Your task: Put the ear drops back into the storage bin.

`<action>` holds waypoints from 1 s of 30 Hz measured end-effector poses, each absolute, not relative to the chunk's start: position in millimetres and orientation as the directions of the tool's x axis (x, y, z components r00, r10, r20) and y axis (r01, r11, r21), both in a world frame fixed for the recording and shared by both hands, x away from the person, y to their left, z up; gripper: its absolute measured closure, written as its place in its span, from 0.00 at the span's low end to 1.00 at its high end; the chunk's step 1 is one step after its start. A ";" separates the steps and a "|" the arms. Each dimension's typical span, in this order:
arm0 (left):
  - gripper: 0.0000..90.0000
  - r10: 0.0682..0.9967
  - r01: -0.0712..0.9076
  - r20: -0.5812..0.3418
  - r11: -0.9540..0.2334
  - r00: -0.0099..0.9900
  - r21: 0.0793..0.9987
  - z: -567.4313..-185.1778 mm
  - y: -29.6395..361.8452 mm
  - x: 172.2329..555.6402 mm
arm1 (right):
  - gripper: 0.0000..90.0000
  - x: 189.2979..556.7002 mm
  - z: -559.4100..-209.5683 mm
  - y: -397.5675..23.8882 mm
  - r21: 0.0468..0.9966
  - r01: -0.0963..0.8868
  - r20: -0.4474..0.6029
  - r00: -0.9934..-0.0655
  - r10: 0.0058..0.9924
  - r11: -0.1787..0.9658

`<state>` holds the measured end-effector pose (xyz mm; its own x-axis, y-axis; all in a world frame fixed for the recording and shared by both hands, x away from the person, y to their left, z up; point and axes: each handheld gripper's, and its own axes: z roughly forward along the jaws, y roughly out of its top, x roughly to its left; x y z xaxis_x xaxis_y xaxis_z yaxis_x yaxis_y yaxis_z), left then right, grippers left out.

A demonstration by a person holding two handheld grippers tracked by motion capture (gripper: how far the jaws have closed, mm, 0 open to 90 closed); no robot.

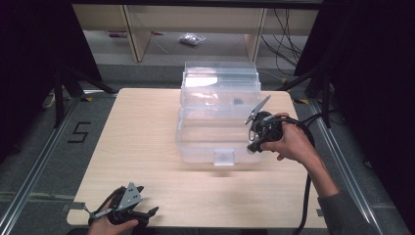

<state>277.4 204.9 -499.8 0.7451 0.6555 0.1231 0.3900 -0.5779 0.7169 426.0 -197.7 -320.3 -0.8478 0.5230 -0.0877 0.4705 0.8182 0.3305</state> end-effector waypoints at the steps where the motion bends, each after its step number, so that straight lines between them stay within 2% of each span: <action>1: 0.18 0.661 0.396 0.118 -0.572 0.741 0.719 -500.0 204.6 277.2 | 0.67 428.1 -319.9 -198.3 0.330 0.470 -0.084 -0.849 0.521 0.819; 18: 0.18 0.666 0.401 0.110 -0.564 0.738 0.722 -500.3 204.2 276.8 | 0.67 469.2 -326.4 -206.3 0.318 0.546 -0.065 -0.803 0.592 0.775; 30: 0.18 0.664 0.392 0.124 -0.570 0.737 0.723 -500.9 204.3 278.0 | 0.67 497.8 -349.4 -207.3 0.270 0.600 -0.052 -0.772 0.633 0.753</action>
<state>278.0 204.3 -500.9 0.7372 0.6642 0.1240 0.3916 -0.5696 0.7226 497.8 -207.3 -349.4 -0.7722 0.6333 -0.0516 0.5998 0.7533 0.2697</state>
